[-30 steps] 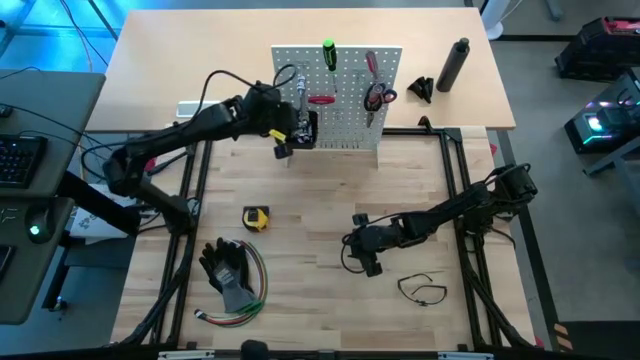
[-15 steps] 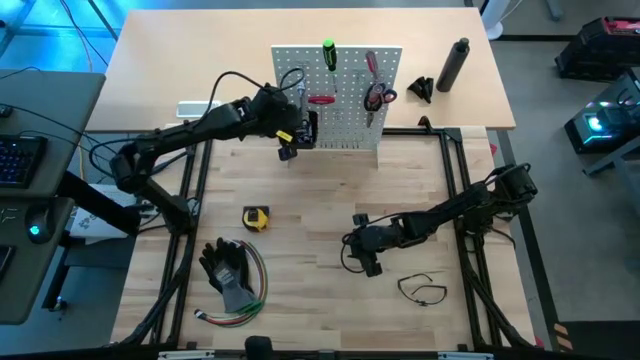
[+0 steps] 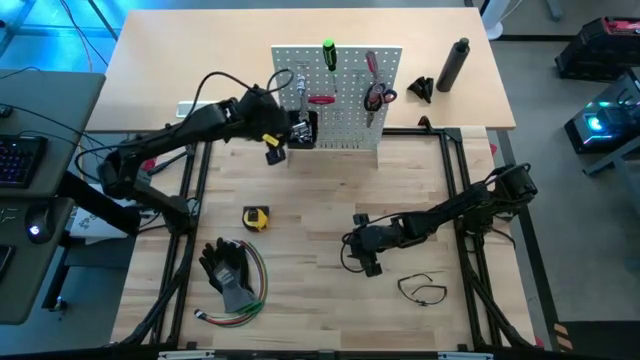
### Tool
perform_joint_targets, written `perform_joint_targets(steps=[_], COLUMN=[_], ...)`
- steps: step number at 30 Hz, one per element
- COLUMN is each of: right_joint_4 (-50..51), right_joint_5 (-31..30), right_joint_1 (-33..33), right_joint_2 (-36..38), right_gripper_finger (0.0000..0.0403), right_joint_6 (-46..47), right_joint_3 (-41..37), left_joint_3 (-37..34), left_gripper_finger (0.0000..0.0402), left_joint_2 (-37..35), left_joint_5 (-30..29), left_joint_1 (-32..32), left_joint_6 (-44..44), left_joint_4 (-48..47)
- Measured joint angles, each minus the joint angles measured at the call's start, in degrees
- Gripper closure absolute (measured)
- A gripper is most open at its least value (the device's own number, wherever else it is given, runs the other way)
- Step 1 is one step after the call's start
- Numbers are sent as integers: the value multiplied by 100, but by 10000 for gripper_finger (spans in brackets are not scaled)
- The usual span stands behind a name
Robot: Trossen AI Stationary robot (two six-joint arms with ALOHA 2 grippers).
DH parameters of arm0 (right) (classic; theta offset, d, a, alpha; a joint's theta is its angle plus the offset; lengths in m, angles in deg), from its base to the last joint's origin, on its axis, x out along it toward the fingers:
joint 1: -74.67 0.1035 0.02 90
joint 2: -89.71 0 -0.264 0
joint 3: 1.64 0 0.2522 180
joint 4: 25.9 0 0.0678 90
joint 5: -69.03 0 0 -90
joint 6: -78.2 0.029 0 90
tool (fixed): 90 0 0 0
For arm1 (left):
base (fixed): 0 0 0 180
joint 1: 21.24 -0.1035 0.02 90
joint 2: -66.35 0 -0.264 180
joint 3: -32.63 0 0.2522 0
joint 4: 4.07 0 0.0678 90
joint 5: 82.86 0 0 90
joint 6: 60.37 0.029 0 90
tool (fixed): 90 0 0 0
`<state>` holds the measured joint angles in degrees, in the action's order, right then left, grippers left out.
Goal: Hang tools onto peg board
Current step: Hang the yellow tape measure on the black bin on the white peg board
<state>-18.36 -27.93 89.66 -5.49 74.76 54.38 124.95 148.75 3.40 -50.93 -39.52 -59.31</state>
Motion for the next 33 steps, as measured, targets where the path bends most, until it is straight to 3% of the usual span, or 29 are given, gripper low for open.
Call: perform_joint_targets(steps=[9, 16, 20, 33], right_joint_4=[-72, -235, -301, -443], right_joint_5=[0, 1, 0, 2], right_joint_1=[-2, -23, -101, -127], right_joint_2=[0, 0, 0, 0], right_gripper_finger=[235, 235, 235, 235], right_joint_6=[-76, -161, -153, -164], right_joint_3=[-2, -1, -2, -2], left_joint_3=[0, 0, -274, -2131], left_gripper_finger=[247, 247, 247, 247], left_joint_2=[-148, -148, -157, -152], left_joint_5=[18, 17, 17, -221], left_joint_1=[668, 1354, 1701, 2473], left_joint_6=[-396, -830, -1049, -1848], left_joint_4=[-1551, -2126, -1953, -481])
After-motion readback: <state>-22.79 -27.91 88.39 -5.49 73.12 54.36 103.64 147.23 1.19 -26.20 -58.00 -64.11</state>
